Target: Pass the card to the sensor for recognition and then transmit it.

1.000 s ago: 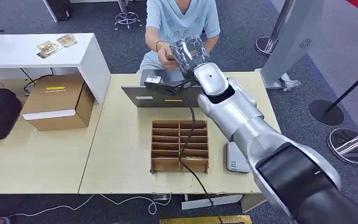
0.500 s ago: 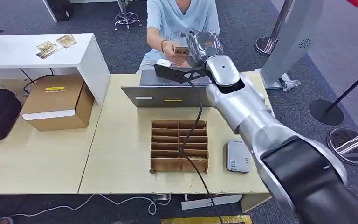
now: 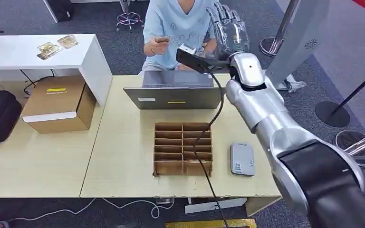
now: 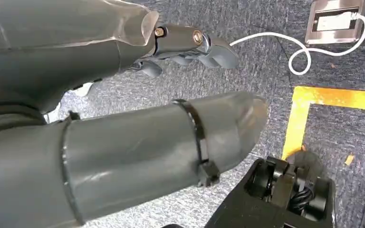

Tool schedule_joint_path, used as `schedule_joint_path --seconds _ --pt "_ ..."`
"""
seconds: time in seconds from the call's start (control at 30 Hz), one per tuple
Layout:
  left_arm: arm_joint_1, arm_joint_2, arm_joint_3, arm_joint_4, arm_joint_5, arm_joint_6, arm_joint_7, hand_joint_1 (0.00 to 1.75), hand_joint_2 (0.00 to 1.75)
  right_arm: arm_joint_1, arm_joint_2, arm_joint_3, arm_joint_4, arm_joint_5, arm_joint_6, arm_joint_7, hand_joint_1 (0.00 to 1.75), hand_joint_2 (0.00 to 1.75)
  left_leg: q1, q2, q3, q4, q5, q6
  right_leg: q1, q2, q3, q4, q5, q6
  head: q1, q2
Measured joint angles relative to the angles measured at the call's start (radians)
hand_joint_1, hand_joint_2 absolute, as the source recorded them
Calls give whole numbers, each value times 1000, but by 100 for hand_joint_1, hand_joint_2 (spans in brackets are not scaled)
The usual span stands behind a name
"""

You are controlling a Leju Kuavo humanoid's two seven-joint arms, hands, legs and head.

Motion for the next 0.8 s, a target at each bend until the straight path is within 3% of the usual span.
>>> schedule_joint_path --seconds 0.07,0.13,0.23,0.37,0.57,0.77,0.8 --pt "2 0 0 0 0 1 3 0 0 22 -26 -24 -24 -30 -39 -26 0 175 0 -1 0 0 0 0 0 -1 0 0 0 0 0 0" --pt "9 0 0 0 0 16 8 0 0 63 -61 -69 -69 -140 -34 -112 0 175 0 -1 0 0 0 0 0 -1 0 0 0 0 0 0" --pt "32 2 0 0 6 54 -5 0 0 175 -127 -178 -192 -410 86 -289 0 175 1 -5 0 0 0 0 1 -6 3 -2 0 0 0 0" --pt "74 8 -5 0 -12 110 -18 0 0 421 -212 -335 -459 -749 221 -413 0 175 1 -9 -1 0 -2 3 1 -10 5 -5 -2 2 1 0" --pt "116 21 -16 0 -12 143 -32 0 0 777 -255 -541 -827 -1290 464 -472 0 175 0 -9 -2 0 -5 5 0 -10 3 -5 -4 4 1 0" --pt "134 35 -28 0 5 155 -46 0 0 987 -248 -686 -1037 -1649 553 -438 0 175 0 -8 -2 -1 -5 5 1 -9 3 -5 -5 3 0 0" --pt "137 35 -28 0 7 156 -46 0 0 1020 -246 -689 -1042 -1658 556 -437 0 175 0 -8 -2 -1 -5 5 1 -9 3 -5 -5 4 1 0"
